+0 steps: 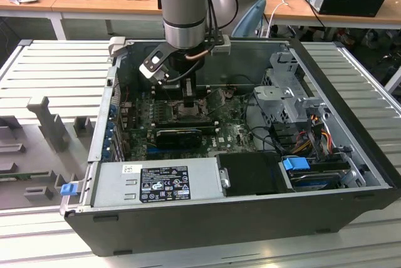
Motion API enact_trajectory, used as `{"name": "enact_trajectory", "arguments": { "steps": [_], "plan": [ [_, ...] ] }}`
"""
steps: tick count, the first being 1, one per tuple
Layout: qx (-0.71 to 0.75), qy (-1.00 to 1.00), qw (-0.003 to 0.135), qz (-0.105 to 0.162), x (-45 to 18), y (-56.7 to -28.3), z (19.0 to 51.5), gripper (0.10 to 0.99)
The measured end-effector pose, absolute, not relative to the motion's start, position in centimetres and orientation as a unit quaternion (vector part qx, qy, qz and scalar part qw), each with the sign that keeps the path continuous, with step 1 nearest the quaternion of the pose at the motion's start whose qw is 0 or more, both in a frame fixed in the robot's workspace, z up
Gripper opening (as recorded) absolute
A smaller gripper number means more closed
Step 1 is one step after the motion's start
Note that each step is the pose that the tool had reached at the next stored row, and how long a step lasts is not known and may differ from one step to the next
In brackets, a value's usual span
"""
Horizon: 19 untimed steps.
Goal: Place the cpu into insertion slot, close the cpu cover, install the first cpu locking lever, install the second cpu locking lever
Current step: 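Place the cpu into insertion slot, then close the cpu cover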
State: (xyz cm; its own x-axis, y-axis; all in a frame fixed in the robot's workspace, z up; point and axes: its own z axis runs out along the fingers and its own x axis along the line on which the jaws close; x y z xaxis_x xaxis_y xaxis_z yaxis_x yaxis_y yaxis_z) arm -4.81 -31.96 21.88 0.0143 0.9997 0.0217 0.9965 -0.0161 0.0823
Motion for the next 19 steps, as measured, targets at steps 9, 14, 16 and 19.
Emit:
{"name": "enact_trajectory", "arguments": {
  "steps": [9, 14, 16, 19],
  "plan": [
    [0.712, 0.701, 0.022, 0.037, -4.8, -32.0, 22.6, 0.106],
    [0.712, 0.701, 0.021, 0.036, -4.2, -32.0, 22.7, 0.106],
    [0.712, 0.701, 0.021, 0.036, -4.0, -32.0, 22.7, 0.106],
    [0.712, 0.701, 0.021, 0.036, -3.8, -32.0, 22.7, 0.106]
  ]
}}
